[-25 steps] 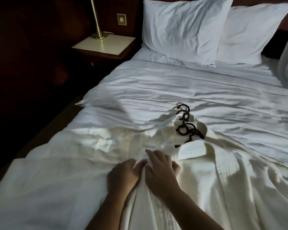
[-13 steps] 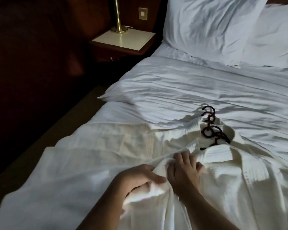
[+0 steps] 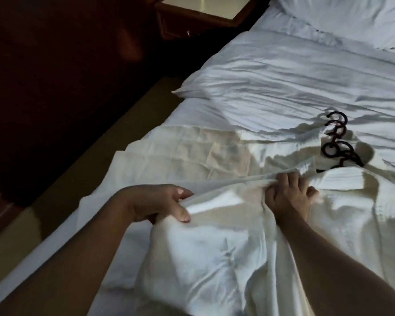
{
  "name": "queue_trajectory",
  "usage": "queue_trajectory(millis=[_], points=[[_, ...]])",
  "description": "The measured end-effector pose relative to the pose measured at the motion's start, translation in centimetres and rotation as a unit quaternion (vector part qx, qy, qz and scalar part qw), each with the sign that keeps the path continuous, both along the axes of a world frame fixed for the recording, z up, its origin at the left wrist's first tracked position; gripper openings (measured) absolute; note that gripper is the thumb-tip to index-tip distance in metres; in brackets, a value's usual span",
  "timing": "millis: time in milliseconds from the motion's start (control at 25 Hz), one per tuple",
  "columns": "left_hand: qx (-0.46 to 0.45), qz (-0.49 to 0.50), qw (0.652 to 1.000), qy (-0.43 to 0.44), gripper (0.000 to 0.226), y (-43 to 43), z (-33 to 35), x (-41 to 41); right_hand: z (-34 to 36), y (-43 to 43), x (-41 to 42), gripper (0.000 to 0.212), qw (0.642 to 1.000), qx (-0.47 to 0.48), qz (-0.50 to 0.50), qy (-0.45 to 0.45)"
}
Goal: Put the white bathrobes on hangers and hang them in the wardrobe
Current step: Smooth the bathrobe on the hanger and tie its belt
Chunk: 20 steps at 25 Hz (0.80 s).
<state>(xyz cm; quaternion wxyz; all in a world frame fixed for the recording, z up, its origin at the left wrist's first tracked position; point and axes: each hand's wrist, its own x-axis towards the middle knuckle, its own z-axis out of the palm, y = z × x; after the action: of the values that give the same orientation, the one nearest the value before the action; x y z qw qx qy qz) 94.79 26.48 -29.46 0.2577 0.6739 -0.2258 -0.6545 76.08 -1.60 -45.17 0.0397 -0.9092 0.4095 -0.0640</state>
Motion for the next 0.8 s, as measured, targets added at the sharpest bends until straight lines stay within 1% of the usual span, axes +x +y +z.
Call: queue_trajectory(millis=[40,80,120,160,240,280,320,360,400,440,480,520,560,600,640,680,720,760,800], points=[[0.033,-0.042,0.995,-0.080,0.046,0.0,0.8,0.5,-0.1,0.1,0.0,0.039,1.000,-0.003,0.000,-0.003],[0.034,-0.056,0.991,-0.120,0.040,0.0,1.1,0.5,-0.2,0.1,0.1,0.039,1.000,-0.006,0.002,-0.006],[0.012,-0.039,0.992,-0.117,0.035,0.0,1.2,0.1,-0.4,0.1,0.1,0.039,1.000,-0.008,0.003,-0.009],[-0.009,-0.010,0.996,-0.086,0.034,-0.2,1.0,-0.6,-0.6,0.0,0.1,0.040,1.000,-0.011,0.003,-0.010],[-0.025,0.046,0.998,0.017,0.045,0.5,0.2,-3.0,-0.9,-0.1,0.2,0.039,1.000,-0.019,0.001,-0.007],[-0.016,0.051,0.998,0.041,0.052,1.3,-0.2,-4.3,-1.1,-0.1,0.3,0.039,1.000,-0.022,0.001,-0.007],[0.004,0.035,0.999,0.024,0.057,2.1,-0.5,-5.4,-1.3,-0.2,0.2,0.038,1.000,-0.022,0.004,-0.012],[0.024,0.004,0.999,-0.028,0.059,3.0,-0.7,-6.0,-1.5,-0.1,0.2,0.036,1.000,-0.024,0.006,-0.018],[0.037,-0.023,0.994,-0.097,0.055,3.7,-0.6,-6.0,-1.6,-0.1,0.2,0.035,0.999,-0.031,0.009,-0.024],[0.060,-0.039,0.981,-0.179,0.046,4.2,-0.1,-5.6,-1.7,-0.1,0.1,0.034,0.999,-0.039,0.010,-0.025],[0.087,-0.032,0.962,-0.257,0.035,4.6,1.0,-4.9,-1.8,-0.1,0.1,0.034,0.999,-0.044,0.010,-0.025],[0.107,-0.003,0.943,-0.315,0.029,4.8,2.3,-3.9,-1.8,-0.3,0.2,0.033,0.999,-0.044,0.011,-0.026],[0.115,0.032,0.932,-0.343,0.030,5.1,3.4,-2.9,-1.8,-0.4,0.2,0.033,0.999,-0.043,0.011,-0.025],[0.122,0.061,0.926,-0.353,0.036,5.3,3.9,-2.1,-1.8,-0.3,0.1,0.033,0.999,-0.044,0.010,-0.025],[0.132,0.076,0.921,-0.359,0.042,5.6,3.7,-1.3,-1.9,-0.2,0.0,0.033,0.998,-0.048,0.011,-0.028],[0.149,0.075,0.906,-0.389,0.047,5.6,3.1,-0.9,-1.9,-0.1,0.0,0.033,0.998,-0.050,0.012,-0.033],[0.176,0.080,0.875,-0.445,0.051,5.9,1.7,-0.8,-1.8,-0.1,0.0,0.033,0.998,-0.049,0.011,-0.037],[0.207,0.104,0.829,-0.508,0.056,6.4,0.0,-1.2,-1.7,-0.2,0.1,0.032,0.998,-0.046,0.010,-0.039],[0.226,0.173,0.788,-0.546,0.065,7.2,-1.6,-1.9,-1.7,-0.3,0.1,0.032,0.998,-0.044,0.010,-0.040]])
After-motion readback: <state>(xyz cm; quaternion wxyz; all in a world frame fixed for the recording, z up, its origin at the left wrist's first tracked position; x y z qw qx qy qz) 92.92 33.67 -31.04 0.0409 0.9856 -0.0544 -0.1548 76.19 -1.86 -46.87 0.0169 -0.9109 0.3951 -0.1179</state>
